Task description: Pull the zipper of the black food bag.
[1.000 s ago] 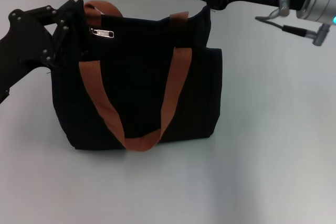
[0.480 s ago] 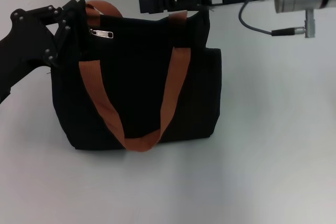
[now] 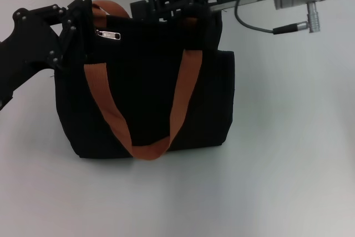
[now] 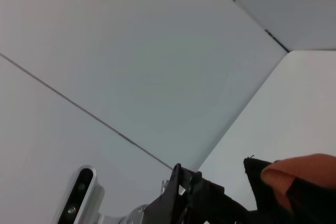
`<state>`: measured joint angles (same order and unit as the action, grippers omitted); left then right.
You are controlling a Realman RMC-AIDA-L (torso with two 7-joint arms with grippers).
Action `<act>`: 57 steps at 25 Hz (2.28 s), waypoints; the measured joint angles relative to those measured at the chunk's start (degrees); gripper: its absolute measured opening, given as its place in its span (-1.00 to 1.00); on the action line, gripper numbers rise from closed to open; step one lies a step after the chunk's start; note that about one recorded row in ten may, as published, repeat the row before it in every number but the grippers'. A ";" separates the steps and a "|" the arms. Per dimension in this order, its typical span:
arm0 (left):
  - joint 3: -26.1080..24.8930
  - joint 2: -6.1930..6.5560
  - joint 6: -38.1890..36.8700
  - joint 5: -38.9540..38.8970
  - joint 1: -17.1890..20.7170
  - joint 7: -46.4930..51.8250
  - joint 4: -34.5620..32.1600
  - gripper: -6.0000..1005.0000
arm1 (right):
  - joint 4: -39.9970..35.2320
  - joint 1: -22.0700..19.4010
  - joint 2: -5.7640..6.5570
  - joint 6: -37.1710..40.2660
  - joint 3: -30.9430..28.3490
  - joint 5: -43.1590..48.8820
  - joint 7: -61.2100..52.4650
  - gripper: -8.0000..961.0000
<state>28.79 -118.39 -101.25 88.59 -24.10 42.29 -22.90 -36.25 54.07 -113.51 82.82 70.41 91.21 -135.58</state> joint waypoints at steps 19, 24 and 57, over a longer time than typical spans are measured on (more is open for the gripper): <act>0.10 -0.01 -0.10 0.00 -0.46 -0.10 0.05 -0.74 | 4.02 5.74 -2.43 -5.36 0.24 6.15 -4.04 -0.06; 0.14 0.00 -0.28 0.00 -0.63 -0.10 0.11 -0.74 | 4.22 6.10 -3.05 -6.48 0.28 6.78 -4.40 -0.06; -0.22 0.00 0.06 -0.05 -0.86 -0.10 0.57 -0.72 | 3.46 4.65 -4.07 -3.40 -2.00 5.54 -2.42 -0.07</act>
<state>28.56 -118.39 -101.19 88.54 -24.96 42.19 -22.32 -32.79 58.73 -117.58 79.42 68.41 96.75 -138.00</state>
